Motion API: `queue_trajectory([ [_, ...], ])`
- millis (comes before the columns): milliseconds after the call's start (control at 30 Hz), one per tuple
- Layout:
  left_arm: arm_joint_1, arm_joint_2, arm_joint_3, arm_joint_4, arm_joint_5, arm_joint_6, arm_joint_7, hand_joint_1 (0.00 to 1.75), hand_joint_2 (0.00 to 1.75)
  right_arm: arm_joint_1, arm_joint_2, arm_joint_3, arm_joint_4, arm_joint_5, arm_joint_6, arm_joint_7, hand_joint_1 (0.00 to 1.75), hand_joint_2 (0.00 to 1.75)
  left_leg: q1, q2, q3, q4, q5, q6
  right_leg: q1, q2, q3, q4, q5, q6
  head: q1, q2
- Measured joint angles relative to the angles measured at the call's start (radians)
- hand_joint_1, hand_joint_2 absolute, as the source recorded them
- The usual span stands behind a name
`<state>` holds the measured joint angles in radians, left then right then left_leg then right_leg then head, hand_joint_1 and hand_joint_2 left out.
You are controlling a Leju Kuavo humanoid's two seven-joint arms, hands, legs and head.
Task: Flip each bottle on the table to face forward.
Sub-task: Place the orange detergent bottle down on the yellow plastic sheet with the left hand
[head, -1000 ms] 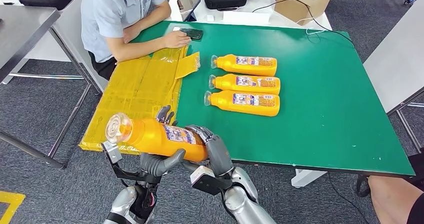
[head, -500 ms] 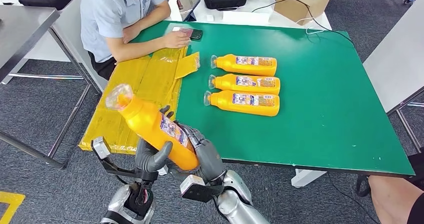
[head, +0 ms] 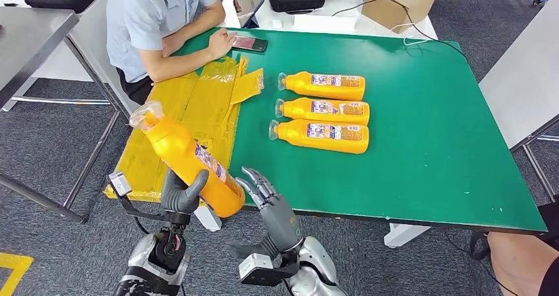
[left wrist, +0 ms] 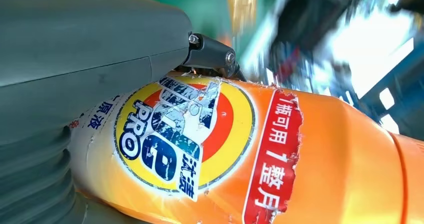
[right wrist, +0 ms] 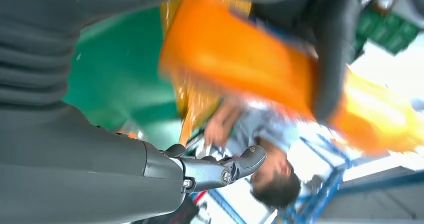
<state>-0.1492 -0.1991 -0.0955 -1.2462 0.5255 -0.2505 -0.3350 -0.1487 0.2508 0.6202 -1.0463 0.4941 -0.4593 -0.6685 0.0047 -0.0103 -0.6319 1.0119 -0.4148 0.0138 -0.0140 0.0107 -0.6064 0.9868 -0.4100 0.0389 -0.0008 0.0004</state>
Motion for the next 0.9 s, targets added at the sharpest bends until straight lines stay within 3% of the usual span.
queue_trajectory([
  [133, -0.024, 0.043, 0.022, -0.029, -0.343, 0.266, -0.074, 1.75, 1.75, 0.047, -0.029, -0.041, -0.080, 0.013, -0.060, 0.008, 0.00, 0.00, 0.000, 0.000, 0.000, 0.000, 0.000, 0.000, 0.000, 0.000, 0.000, 0.000, 0.000, 0.000, 0.000, 0.000],
  [233, -0.036, 0.074, 0.024, -0.065, -0.627, 0.447, -0.081, 1.75, 1.75, 0.078, -0.047, -0.081, -0.135, 0.015, -0.086, 0.016, 0.00, 0.00, 0.000, 0.000, 0.000, 0.000, 0.000, 0.000, 0.000, 0.000, 0.000, 0.000, 0.000, 0.000, 0.000, 0.000],
  [367, -0.060, 0.118, 0.010, -0.095, -0.959, 0.573, -0.027, 1.75, 1.75, 0.106, -0.062, -0.141, -0.181, 0.021, -0.102, 0.022, 0.00, 0.00, 0.000, 0.000, 0.000, 0.000, 0.000, 0.000, 0.000, 0.000, 0.000, 0.000, 0.000, 0.000, 0.000, 0.000],
  [600, -0.167, 0.165, -0.055, -0.001, -1.198, 0.434, 0.093, 1.75, 1.75, 0.112, -0.065, -0.203, -0.198, 0.021, -0.091, 0.022, 0.00, 0.00, 0.000, 0.000, 0.000, 0.000, 0.001, 0.000, 0.000, 0.000, 0.000, 0.000, 0.001, 0.000, 0.000, 0.000],
  [900, -0.277, 0.170, -0.133, 0.236, -1.227, 0.355, 0.029, 1.75, 1.75, 0.090, -0.051, -0.207, -0.173, 0.014, -0.053, 0.006, 0.00, 0.00, 0.000, 0.000, 0.000, 0.000, 0.001, 0.000, 0.000, 0.000, 0.000, 0.000, 0.001, 0.000, 0.000, 0.000],
])
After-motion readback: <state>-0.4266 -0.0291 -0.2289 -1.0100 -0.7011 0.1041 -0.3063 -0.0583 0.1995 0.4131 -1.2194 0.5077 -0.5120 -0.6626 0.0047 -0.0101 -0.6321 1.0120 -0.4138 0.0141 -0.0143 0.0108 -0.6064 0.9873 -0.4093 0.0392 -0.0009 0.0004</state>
